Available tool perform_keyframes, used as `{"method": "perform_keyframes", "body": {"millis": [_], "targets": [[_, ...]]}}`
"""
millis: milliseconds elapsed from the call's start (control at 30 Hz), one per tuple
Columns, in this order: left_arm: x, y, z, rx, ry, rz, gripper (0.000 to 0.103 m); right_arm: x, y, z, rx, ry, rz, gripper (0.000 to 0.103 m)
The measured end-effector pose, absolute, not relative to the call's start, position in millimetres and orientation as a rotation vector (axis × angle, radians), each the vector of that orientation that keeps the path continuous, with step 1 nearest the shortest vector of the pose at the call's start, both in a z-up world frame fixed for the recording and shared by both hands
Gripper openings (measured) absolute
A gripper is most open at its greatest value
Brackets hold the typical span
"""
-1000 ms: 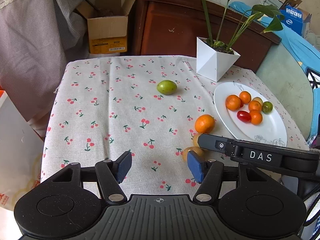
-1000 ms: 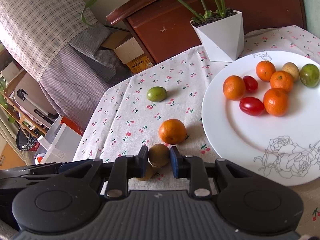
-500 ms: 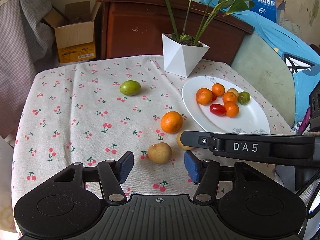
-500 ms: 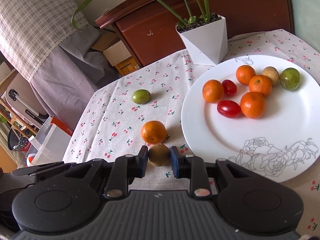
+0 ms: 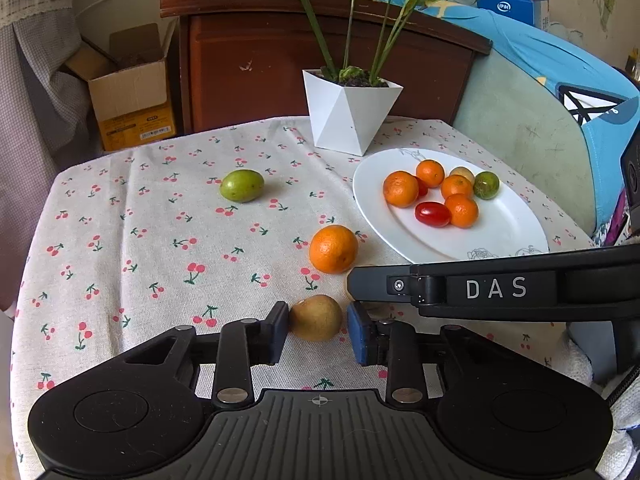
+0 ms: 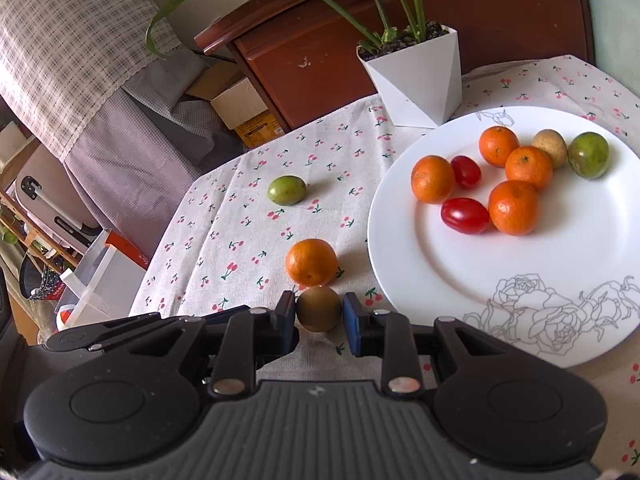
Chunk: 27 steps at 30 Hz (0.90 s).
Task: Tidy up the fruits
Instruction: 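Carry both brown fruits onto the plate and open both tools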
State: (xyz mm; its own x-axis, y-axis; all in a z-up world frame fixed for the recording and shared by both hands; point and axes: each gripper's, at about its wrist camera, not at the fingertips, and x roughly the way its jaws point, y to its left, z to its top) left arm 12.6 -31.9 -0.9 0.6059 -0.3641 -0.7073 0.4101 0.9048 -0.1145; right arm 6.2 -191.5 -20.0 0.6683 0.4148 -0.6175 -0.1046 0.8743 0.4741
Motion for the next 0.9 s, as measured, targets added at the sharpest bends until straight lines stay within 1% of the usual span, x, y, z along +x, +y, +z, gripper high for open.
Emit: {"method": "perform_keyframes", "body": {"millis": [233,400,733,900], "targets": [[10,-32,4,0.059,0.787,-0.451,0.026,5,-198,-15,0.442,0.772,0.277,0.025],[16,-35,21,-0.007,0.752,-0.465,0.026,-1,-210,5,0.449,0.717,0.271,0.025],[23,-66,39,-0.044,0.705,-0.538,0.026,-16,-244,37,0.360,0.663,0.165,0.025],[28,-82,37,-0.055,0.706,-0.568,0.026,-19,-272,39,0.358,0.689,0.124,0.025]]}}
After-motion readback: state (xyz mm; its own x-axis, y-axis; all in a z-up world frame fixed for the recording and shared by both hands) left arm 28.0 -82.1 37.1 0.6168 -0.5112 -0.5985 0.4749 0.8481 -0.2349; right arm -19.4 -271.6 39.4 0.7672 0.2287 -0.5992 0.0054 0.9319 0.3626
